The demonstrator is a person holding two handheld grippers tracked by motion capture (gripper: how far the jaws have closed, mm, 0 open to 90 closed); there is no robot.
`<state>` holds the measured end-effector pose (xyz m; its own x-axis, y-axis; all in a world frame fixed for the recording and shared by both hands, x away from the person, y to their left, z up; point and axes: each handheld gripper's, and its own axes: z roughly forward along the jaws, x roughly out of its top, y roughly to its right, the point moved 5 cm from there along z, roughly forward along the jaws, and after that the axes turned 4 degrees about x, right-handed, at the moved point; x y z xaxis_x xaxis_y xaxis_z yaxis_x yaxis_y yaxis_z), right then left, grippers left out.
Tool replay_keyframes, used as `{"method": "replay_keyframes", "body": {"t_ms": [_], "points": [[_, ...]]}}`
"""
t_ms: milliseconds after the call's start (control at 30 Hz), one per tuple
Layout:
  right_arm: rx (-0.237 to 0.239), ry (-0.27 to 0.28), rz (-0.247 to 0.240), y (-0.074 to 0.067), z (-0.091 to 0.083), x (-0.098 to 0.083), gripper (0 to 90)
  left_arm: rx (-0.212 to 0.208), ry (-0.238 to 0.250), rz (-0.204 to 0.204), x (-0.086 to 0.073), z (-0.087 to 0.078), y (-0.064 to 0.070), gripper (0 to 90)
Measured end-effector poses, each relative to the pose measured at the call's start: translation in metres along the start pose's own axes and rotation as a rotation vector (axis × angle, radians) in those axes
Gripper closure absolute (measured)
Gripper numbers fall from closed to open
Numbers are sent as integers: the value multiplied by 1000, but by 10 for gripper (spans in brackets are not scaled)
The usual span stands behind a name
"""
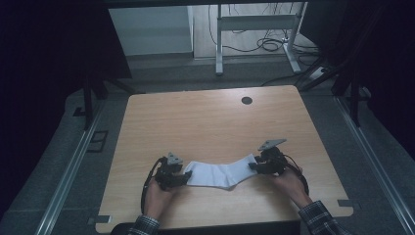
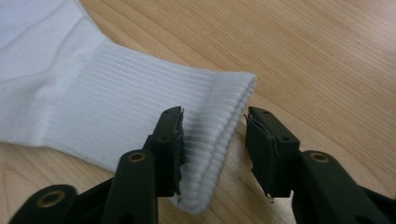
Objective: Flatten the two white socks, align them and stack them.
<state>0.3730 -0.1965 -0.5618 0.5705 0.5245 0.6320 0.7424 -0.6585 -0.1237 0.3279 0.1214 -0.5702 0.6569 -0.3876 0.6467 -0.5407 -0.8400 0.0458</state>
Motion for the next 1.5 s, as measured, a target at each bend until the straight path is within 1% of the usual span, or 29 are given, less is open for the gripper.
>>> {"method": "replay_keyframes", "body": {"t_ms": [67, 100, 133, 200, 300, 433, 500, 533, 567, 600, 700, 733, 833, 867, 900, 933, 967, 1000, 1067, 1100, 1167, 1200, 1233, 1267, 1300, 1333, 1367, 1467, 1500], "points": [[16, 1, 11, -1, 1, -1, 625, -6, 2, 3, 1, 1, 0, 590], [16, 1, 11, -1, 1, -1, 625, -15, 6, 3, 1, 1, 0, 590], [38, 8, 31, -1, 1, -2, 680, -43, 7, -2, 2, 2, 1, 687], [65, 4, 48, -1, 1, -2, 746, -51, 5, -7, 2, 2, 2, 749], [63, -6, 51, -2, 0, -1, 773, -56, -8, -6, 5, 3, 3, 800], [41, -12, 30, -5, -1, 0, 784, -38, -11, 8, 7, 2, 3, 816], [41, -11, 30, -6, -2, 0, 785, -34, 2, 5, 10, 0, 2, 817], [39, -5, 22, -6, -5, 2, 786, -30, 22, 6, 15, -4, 2, 817], [39, -5, 22, -6, -5, 2, 786, -30, 22, 6, 15, -4, 2, 817], [38, 15, 25, -6, -11, 6, 786, -32, 30, 8, 18, -6, 1, 817], [41, 34, 21, -5, -16, 10, 787, -31, 46, 15, 25, -10, -1, 817], [38, 54, 20, -4, -22, 16, 786, -30, 49, 19, 28, -12, -2, 817], [36, 92, 21, -1, -32, 27, 787, -22, 77, 21, 48, -16, -7, 817], [36, 92, 21, -1, -32, 27, 787, -22, 77, 21, 48, -16, -7, 816], [24, 109, 17, 3, -38, 37, 786, -20, 87, 23, 55, -17, -9, 816], [24, 109, 17, 3, -38, 37, 786, -20, 93, 24, 60, -18, -10, 816], [9, 124, 10, 8, -43, 46, 786, -13, 107, 26, 73, -21, -13, 816], [9, 124, 10, 8, -43, 46, 786, -13, 107, 26, 73, -21, -13, 816], [-14, 142, 7, 17, -47, 58, 785, -6, 115, 27, 85, -22, -16, 816], [-14, 142, 7, 17, -47, 58, 785, -3, 116, 29, 90, -21, -17, 816], [-24, 150, 18, 25, -46, 64, 785, 8, 118, 26, 100, -18, -21, 816], [-29, 154, 31, 33, -42, 69, 785, 8, 118, 25, 103, -15, -22, 816], [-29, 154, 31, 33, -42, 69, 785, 13, 115, 21, 106, -12, -24, 816], [-34, 147, 53, 41, -36, 70, 785, 24, 102, 13, 109, -3, -27, 816], [-34, 147, 53, 41, -36, 70, 785, 24, 102, 13, 109, -3, -27, 816], [-36, 137, 75, 49, -27, 70, 785, 33, 96, 11, 111, 3, -29, 816], [-36, 137, 75, 49, -27, 70, 785, 38, 92, 9, 111, 7, -30, 816], [-38, 126, 92, 55, -16, 68, 783, 55, 82, -2, 109, 23, -33, 815], [-47, 112, 93, 59, -8, 65, 782, 61, 68, -2, 106, 32, -34, 814]]}}
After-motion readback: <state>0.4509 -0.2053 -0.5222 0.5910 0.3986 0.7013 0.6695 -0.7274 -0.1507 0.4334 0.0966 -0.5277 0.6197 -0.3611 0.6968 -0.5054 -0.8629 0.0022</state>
